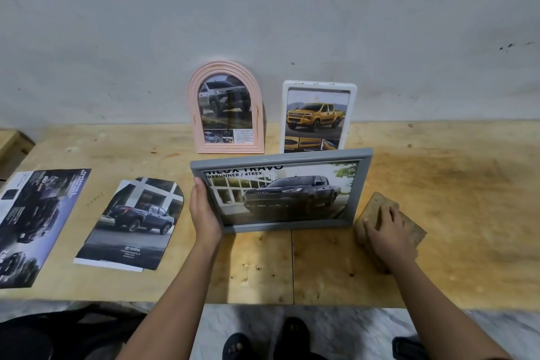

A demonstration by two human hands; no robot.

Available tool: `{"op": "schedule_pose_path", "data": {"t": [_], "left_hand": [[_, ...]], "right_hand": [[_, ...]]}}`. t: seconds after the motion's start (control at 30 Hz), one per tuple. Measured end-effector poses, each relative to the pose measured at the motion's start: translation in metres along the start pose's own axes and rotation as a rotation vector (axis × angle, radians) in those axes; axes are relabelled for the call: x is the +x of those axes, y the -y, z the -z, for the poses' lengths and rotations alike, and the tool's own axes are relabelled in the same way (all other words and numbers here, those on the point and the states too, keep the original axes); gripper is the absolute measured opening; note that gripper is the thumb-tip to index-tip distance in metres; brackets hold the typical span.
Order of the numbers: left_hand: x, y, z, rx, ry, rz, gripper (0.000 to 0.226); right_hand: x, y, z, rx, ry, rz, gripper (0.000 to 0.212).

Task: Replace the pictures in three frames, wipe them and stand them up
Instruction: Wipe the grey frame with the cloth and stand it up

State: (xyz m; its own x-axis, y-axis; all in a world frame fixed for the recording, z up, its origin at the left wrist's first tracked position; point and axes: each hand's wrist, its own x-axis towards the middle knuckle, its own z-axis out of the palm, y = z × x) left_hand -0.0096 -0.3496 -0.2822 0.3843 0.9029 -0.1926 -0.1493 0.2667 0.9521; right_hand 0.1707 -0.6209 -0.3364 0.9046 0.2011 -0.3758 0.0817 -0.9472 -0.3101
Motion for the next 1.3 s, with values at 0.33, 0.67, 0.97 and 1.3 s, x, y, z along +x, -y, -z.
{"op": "schedule_pose_path", "data": {"t": [0.33, 0.67, 0.97, 1.3], "left_hand": [[0.004, 0.007, 0.001, -0.015, -0.011, -0.011, 0.036], [-0.002, -0.005, -0.003, 0.089, 0.014, -0.026, 0.056], [0.002, -0.008, -0.004, 0.106, -0.009, 0.07, 0.033], [0.003, -0.006, -0.004, 0.098, -0.048, 0.092, 0.02]], "right_hand": [[0.018, 0.014, 0.001, 0.025, -0.248, -0.217, 0.035], [-0.036, 0.053, 0.072, 0.824, -0.793, 0.209, 0.019], [-0.057, 0.126, 0.089, 0.334, -0.708, 0.496, 0.021], [-0.075, 0.147, 0.089, 0.035, -0.676, 0.402, 0.02]]}}
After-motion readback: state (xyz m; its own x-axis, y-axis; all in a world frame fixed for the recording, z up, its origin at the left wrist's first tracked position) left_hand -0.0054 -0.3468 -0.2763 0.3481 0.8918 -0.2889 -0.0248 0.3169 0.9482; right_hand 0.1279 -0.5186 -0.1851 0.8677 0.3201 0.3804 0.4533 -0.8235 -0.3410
